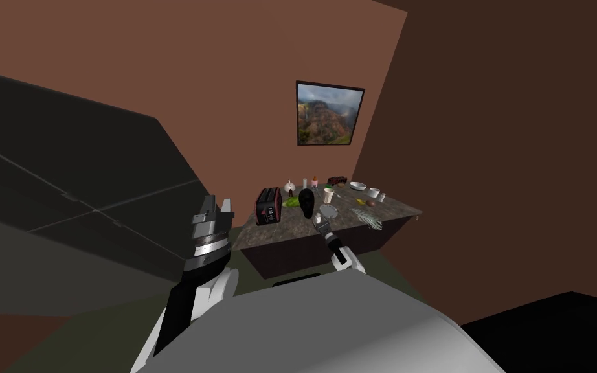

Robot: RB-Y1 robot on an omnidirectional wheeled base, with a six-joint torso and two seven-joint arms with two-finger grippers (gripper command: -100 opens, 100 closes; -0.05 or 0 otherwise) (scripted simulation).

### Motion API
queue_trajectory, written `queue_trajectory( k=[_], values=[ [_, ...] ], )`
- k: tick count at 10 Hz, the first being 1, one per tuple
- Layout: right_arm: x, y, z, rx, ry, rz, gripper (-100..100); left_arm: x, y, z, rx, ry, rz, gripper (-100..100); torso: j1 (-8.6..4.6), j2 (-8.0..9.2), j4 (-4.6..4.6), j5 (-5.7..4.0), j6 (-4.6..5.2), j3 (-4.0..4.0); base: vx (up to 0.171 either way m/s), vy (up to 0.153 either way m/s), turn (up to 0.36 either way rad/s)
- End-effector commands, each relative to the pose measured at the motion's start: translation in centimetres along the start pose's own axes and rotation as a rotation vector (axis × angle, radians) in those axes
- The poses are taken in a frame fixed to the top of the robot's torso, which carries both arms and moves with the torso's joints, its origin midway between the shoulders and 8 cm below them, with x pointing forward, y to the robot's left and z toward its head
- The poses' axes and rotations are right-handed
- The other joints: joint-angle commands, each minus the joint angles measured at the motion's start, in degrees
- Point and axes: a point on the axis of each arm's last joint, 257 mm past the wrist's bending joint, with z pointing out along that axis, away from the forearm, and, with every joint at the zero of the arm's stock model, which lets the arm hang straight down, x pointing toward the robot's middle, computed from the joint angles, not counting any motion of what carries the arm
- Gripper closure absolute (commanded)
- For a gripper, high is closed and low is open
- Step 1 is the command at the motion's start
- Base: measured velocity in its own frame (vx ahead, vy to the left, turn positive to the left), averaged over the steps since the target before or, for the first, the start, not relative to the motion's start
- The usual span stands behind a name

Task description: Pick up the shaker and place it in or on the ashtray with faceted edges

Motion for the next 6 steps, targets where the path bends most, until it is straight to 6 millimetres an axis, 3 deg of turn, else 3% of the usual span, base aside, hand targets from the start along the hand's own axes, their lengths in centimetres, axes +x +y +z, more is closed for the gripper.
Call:
queue_trajectory(
  k=[1, 6],
  values=[
    [0.0, 0.3, 0.9, -0.007, -0.002, 0.001, -100, 0.0, 0.0, 0.0, 0.000, 0.000, 0.000, 0, 0.00, 0.00, 0.00, 0.00, 0.00, 0.00, -0.021, 0.001, -0.006],
    [-0.6, 1.8, 4.7, -0.050, -0.015, 0.000, -100, 0.0, 0.0, 0.0, 0.000, 0.000, 0.000, 0, 0.00, -0.03, -0.01, 0.00, 0.02, -0.02, -0.035, 0.002, -0.088]
  ],
)
